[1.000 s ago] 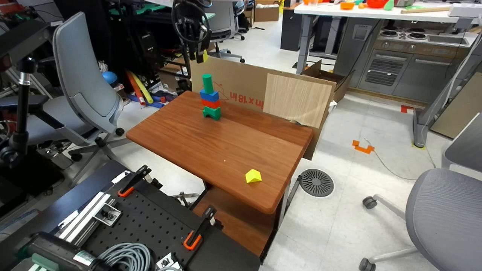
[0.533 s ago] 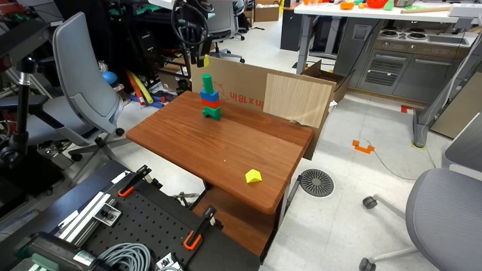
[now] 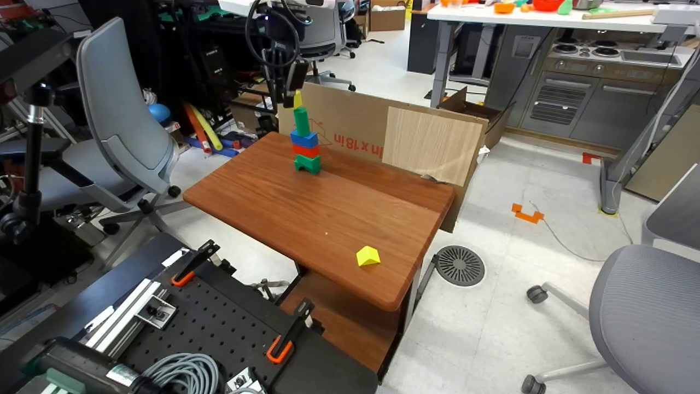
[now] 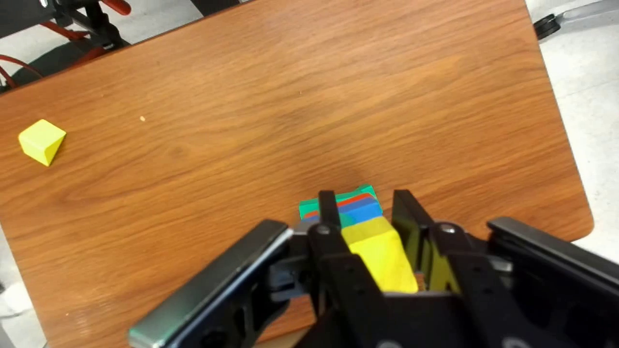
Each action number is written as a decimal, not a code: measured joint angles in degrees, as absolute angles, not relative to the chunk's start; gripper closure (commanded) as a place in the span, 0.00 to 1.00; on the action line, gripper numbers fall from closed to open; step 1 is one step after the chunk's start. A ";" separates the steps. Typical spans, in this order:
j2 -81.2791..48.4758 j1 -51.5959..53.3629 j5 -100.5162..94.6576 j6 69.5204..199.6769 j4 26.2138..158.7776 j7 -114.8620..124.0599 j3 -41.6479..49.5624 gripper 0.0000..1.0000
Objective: Stack the yellow block on top of the green toy.
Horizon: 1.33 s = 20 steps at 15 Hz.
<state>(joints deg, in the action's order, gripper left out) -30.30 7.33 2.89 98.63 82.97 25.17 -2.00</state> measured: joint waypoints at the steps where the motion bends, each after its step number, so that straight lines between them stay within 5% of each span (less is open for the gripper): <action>1: -30.30 7.33 2.90 98.12 82.81 25.35 -1.95 0.92; 14: -32.44 7.33 2.91 97.80 80.48 25.79 -1.10 0.92; 15: -32.73 7.34 2.90 97.80 80.24 25.79 -1.10 0.42; 17: -33.16 7.40 2.90 97.79 79.69 25.79 -1.10 0.35; 20: -33.51 7.65 2.83 97.79 79.31 25.79 -1.10 0.12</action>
